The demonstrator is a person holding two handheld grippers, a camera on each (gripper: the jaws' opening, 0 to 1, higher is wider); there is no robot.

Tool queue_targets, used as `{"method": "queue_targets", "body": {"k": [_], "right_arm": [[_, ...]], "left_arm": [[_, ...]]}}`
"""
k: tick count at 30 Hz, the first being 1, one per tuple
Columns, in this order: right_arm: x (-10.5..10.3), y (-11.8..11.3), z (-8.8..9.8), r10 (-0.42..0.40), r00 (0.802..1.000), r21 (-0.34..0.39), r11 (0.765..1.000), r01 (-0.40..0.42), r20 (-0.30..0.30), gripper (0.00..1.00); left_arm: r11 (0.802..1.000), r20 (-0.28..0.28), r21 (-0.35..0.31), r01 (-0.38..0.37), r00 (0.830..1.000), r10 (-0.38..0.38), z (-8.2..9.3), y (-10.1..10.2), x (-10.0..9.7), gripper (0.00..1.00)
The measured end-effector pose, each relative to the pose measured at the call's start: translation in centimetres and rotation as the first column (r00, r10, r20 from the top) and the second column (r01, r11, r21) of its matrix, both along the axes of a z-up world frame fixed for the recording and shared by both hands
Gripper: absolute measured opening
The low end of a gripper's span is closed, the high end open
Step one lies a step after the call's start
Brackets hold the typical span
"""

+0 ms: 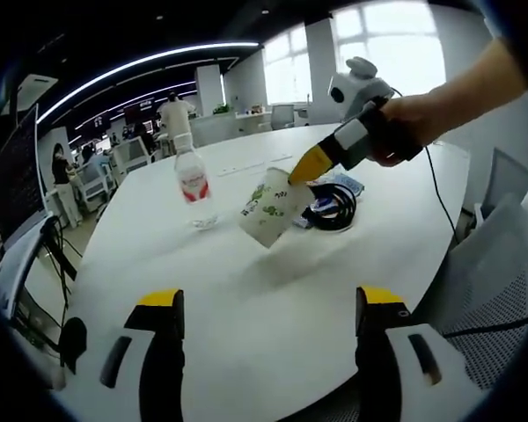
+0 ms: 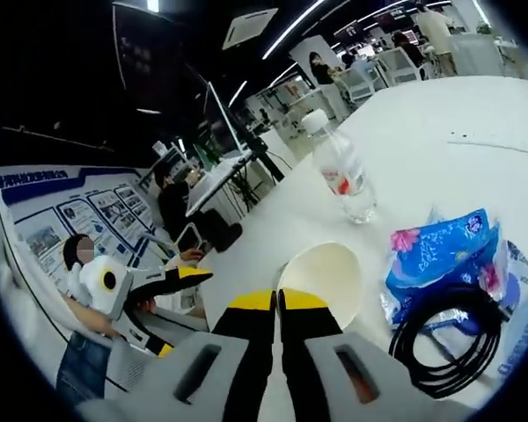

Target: Arrange the tabletop items into an orderly group along one side of the table until the central work area is clear of visible clutter.

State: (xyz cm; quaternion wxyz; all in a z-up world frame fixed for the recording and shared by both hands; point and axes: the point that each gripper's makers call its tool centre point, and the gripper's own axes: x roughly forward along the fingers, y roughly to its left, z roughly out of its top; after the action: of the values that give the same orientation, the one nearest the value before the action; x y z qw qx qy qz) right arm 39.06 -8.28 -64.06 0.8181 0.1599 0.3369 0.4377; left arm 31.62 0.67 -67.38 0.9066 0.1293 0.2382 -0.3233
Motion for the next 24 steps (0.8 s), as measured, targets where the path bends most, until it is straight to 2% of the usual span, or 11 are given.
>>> {"method": "queue_targets", "body": {"k": [9, 13, 15, 18, 21, 24], "right_arm": [[1.9, -0.2, 1.6, 0.078, 0.992, -0.125, 0.990, -0.066, 0.097, 0.00], [2.8, -0.5, 1.9, 0.127, 0.982, -0.215, 0.972, -0.095, 0.137, 0.00], [3.3, -0.7, 1.6, 0.134, 0.981, -0.258, 0.962, -0.094, 0.140, 0.00], [3.5, -0.6, 1.4, 0.168, 0.974, -0.290, 0.950, -0.119, 0.150, 0.00], [3.5, -0.7, 0.9, 0.211, 0.965, -0.360, 0.922, -0.144, 0.155, 0.00], [4.1, -1.1, 0.2, 0.243, 0.959, -0.456, 0.877, -0.151, 0.149, 0.00]], "left_arm": [[1.000, -0.007, 0.003, 0.007, 1.000, -0.007, -0.1, -0.1, -0.2, 0.82], [1.000, -0.005, 0.004, 0.006, 1.000, -0.005, -0.1, -0.1, -0.1, 0.82], [1.000, -0.010, 0.006, 0.013, 1.000, -0.013, -0.2, -0.2, -0.3, 0.81], [1.000, -0.007, 0.008, 0.020, 1.000, -0.020, -0.2, -0.3, -0.3, 0.81], [1.000, -0.007, 0.005, 0.016, 1.000, -0.016, -0.1, -0.3, -0.3, 0.81], [1.000, -0.008, 0.011, 0.020, 1.000, -0.020, -0.2, -0.3, -0.3, 0.81]]}}
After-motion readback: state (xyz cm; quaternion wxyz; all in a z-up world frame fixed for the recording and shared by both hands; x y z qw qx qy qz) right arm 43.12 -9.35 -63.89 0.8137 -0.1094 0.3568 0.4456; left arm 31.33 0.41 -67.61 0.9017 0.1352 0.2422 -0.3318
